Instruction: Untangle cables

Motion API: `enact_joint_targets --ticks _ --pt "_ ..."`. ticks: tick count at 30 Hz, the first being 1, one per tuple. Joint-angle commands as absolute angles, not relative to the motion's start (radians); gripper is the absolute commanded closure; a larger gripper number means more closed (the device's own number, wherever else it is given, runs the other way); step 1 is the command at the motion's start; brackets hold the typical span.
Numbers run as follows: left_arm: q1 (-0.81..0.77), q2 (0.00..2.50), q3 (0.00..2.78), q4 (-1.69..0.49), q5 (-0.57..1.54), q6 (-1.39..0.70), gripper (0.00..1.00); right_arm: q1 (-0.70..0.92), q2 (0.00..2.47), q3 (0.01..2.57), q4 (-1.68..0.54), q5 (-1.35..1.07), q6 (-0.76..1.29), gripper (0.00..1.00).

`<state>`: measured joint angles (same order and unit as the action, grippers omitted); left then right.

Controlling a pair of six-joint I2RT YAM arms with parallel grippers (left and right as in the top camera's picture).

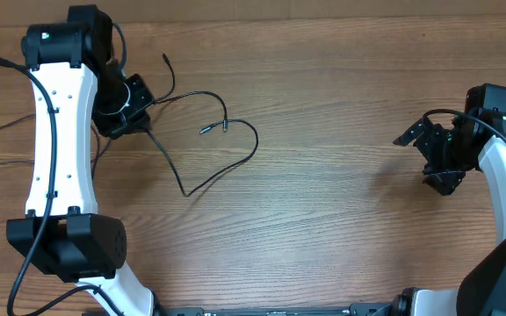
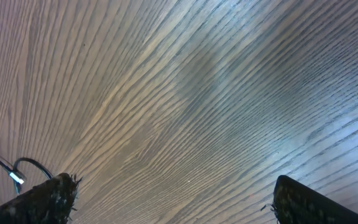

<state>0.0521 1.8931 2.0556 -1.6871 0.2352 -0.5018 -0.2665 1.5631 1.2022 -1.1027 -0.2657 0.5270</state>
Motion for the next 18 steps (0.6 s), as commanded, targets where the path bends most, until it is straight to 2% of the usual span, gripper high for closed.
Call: enact_joint_targets --ticks 1,7,18 --pt "0.043 1.888 2.061 -1.69 0.292 -0.507 0.96 -0.265 1.568 1.217 -1.102 -0.271 0.522 0.0" --pt "0.046 1.81 1.992 -1.69 0.242 -0.554 0.96 -0.265 1.568 1.217 -1.102 -0.271 0.522 0.0" --pt "0.046 1.495 1.752 -1.69 0.205 -0.585 0.96 -0.265 1.568 1.217 -1.102 -0.271 0.522 0.0"
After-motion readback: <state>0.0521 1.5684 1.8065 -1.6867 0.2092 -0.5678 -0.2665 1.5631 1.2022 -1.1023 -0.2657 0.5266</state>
